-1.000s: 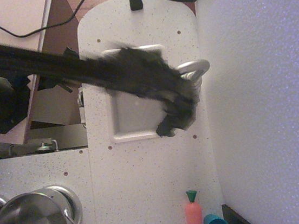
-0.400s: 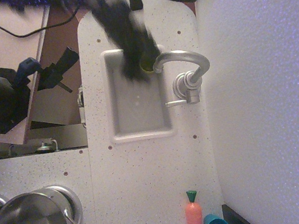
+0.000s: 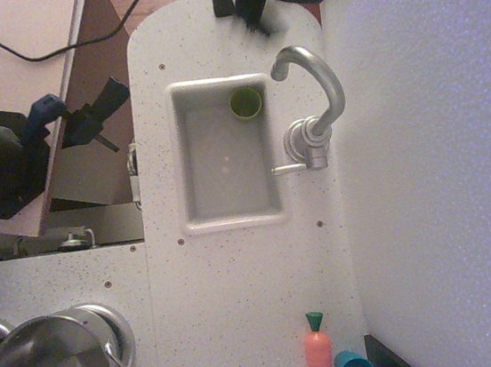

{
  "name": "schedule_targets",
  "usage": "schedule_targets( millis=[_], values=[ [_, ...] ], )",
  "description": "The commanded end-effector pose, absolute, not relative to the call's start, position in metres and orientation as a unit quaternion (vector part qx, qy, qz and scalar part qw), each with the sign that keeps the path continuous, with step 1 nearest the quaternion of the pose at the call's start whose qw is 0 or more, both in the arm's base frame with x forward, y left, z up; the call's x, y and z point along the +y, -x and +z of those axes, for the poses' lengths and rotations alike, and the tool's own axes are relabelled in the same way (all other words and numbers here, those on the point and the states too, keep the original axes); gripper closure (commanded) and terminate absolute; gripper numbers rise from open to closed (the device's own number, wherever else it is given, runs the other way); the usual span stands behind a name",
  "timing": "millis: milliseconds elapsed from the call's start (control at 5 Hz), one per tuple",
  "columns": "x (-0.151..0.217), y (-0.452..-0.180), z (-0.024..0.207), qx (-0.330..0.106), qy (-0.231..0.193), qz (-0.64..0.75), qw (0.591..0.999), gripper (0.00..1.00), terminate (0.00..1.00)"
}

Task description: Turn faucet left

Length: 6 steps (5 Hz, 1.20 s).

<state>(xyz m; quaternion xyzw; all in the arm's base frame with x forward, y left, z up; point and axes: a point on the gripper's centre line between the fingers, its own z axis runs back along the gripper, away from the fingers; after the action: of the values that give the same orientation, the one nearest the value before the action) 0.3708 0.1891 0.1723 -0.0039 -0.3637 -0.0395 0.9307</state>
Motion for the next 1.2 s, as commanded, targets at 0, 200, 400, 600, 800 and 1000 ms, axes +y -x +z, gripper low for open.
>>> schedule_targets(
  millis=[0,200,400,600,800,1000],
  values=[
    [0.172,-0.363,0.197,-0.390,-0.014,-0.054,0.919,0.00,0.00],
    [0.147,-0.356,0.199,-0.372,-0.024,-0.079,0.925,0.00,0.00],
    [0.119,-0.341,0.217,-0.330,-0.066,-0.115,0.935,0.00,0.00],
    [0.075,-0.319,0.226,-0.279,-0.050,-0.172,0.943,0.00,0.00],
    [0.028,-0.320,0.230,-0.257,-0.006,-0.247,0.934,0.00,0.00],
    [0.028,-0.320,0.230,-0.257,-0.006,-0.247,0.934,0.00,0.00]
  ],
)
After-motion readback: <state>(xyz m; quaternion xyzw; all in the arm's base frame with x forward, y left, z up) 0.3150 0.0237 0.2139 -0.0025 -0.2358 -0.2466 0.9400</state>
